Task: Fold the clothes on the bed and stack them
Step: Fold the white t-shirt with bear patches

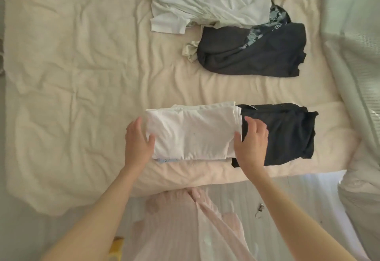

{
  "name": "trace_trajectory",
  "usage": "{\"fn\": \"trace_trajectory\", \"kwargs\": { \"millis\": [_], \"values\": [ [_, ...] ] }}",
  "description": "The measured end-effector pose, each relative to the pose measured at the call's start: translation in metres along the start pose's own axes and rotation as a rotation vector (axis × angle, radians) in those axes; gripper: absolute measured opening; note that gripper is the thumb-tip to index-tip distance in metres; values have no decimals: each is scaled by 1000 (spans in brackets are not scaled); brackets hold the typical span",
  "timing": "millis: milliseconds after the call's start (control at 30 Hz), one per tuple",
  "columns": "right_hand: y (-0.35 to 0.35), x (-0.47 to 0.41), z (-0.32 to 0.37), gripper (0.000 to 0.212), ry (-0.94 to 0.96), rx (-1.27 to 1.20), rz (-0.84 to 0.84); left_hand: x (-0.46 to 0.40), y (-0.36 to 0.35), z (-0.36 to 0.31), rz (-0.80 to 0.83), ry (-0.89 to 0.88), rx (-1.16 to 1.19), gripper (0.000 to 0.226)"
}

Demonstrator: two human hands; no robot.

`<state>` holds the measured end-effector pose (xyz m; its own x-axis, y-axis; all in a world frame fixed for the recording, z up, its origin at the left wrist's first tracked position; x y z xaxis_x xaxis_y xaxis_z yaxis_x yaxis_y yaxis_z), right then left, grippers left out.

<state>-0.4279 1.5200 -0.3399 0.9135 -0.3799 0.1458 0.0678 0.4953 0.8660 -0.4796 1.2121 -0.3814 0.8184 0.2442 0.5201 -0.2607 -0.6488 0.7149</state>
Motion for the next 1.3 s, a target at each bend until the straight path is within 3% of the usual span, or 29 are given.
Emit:
{"fn": "trace_trajectory", "kwargs": {
  "millis": [100,167,267,400,500,600,733,867,1000,1300],
  "values": [
    [-21,19,48,62,612,305,73,22,-33,-35,-25,-491,-423,80],
    [-46,17,50,73,753,425,235,25,-59,-36,58,-539,-604,97],
    [-74,-2,23,82,723,594,434,3,-82,-13,147,-383,-721,104],
    [-96,-12,7,79,718,661,550,-8,-92,-2,183,-362,-747,100],
    [-98,-9,7,76,714,674,635,-5,-86,-8,227,-345,-778,86],
    [-77,-4,20,71,686,663,612,6,-61,-20,289,-316,-709,63],
    [-34,13,78,66,652,488,480,35,6,-32,153,-323,-500,57],
    [-9,45,157,62,633,318,344,76,82,0,10,-235,-300,57],
    [-16,92,225,63,701,312,358,113,155,68,-110,-113,-169,57],
    [-67,201,376,68,716,371,327,138,353,256,-230,-86,-224,59]
  ]
}}
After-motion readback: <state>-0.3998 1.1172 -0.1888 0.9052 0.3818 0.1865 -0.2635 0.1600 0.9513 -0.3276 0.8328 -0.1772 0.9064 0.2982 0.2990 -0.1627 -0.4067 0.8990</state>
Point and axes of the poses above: each hand's wrist, its own x-axis away from the middle knuckle, its own y-axis out of the back of the hand, z = x × y, the point moved 7 cm from there along -x, towards the middle knuckle, and after that the axes turned 10 degrees about y, right-handed, at the moved point
